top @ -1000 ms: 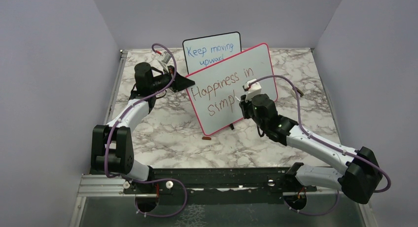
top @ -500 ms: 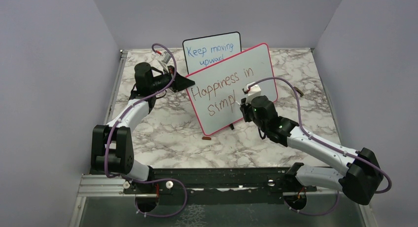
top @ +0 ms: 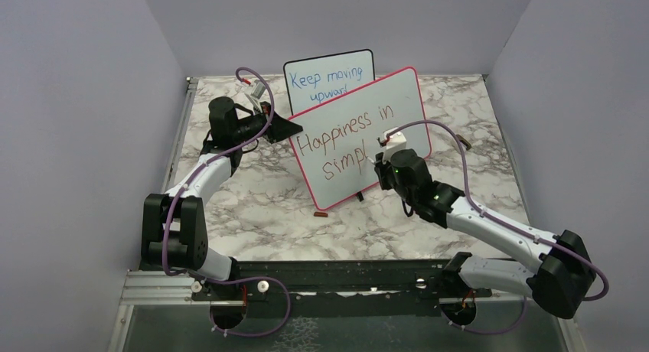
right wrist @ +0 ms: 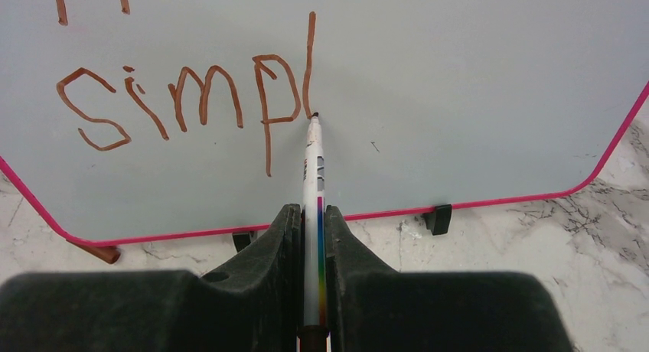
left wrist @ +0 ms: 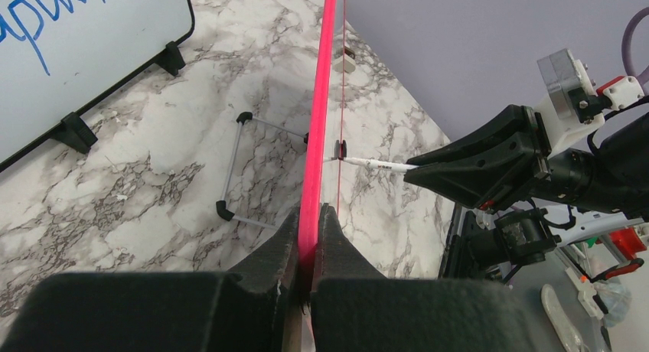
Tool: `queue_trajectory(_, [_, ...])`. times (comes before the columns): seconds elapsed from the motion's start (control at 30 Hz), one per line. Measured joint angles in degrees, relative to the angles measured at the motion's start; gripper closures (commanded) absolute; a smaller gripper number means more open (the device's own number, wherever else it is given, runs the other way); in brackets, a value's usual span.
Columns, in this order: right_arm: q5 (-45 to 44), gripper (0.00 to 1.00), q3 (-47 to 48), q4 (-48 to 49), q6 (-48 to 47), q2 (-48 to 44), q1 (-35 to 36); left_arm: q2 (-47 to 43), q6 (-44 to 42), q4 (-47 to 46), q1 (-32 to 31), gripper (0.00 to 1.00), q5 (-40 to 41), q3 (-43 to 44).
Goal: Write a sentence on the whiteboard
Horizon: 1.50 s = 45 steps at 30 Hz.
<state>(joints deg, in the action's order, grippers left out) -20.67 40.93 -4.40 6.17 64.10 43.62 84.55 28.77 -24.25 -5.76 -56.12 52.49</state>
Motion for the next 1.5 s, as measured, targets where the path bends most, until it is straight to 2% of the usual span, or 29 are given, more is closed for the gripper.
queue_trajectory(0.27, [-0.5, 0.99, -0.1, 2.4, -0.3, -2.2, -0.1, 0.0, 0.0, 0.0, 0.0, 1.0, 0.0, 0.0])
queue_trajectory(0.63, [-1.2, 0.99, -0.1, 5.7, -0.7, -0.7, -0.1, 0.0, -0.1, 0.0, 0.0, 1.0, 0.0, 0.0])
queue_trajectory(0.97, [-4.2, 0.99, -0.7, 6.4, -0.7, 0.8, -0.1, 0.0, -0.1, 0.1, 0.0, 1.0, 0.0, 0.0])
queue_trajectory(1.5, [-4.1, 0.99, -1.4, 6.3, -0.6, -0.9, -0.1, 0.0, -0.2, 0.1, 0.0, 1.0, 0.0, 0.0])
